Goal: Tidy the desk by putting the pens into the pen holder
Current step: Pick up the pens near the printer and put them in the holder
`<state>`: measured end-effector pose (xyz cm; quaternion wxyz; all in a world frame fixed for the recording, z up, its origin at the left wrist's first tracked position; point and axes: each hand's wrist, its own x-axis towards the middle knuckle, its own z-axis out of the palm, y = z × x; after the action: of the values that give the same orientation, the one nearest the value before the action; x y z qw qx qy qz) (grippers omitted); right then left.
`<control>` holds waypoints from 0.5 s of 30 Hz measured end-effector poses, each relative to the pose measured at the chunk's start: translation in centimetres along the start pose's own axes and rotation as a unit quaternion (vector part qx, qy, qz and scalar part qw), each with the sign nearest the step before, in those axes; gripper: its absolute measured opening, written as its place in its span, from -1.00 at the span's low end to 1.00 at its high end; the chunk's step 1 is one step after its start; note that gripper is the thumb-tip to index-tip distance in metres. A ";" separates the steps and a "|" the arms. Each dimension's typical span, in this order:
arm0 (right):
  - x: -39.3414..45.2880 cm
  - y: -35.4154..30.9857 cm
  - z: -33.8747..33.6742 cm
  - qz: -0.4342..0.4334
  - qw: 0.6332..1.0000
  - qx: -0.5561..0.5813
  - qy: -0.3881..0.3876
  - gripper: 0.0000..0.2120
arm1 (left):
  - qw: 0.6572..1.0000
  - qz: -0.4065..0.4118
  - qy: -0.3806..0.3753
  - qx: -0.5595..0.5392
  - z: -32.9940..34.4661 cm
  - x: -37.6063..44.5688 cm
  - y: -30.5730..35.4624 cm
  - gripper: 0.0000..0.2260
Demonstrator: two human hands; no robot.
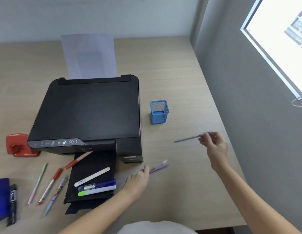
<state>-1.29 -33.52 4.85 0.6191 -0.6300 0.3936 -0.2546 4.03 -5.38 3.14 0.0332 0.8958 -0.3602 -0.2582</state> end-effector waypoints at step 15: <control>7.3 -5.3 12.3 -0.050 0.975 -0.199 -0.082 -0.89 | 0.983 -0.165 -0.081 -0.003 -18.6 18.0 3.8 -0.54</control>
<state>13.71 -32.71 7.51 0.4983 -0.7782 0.3522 -0.1487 21.60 -22.47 12.26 -0.0363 0.9190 -0.2084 -0.3326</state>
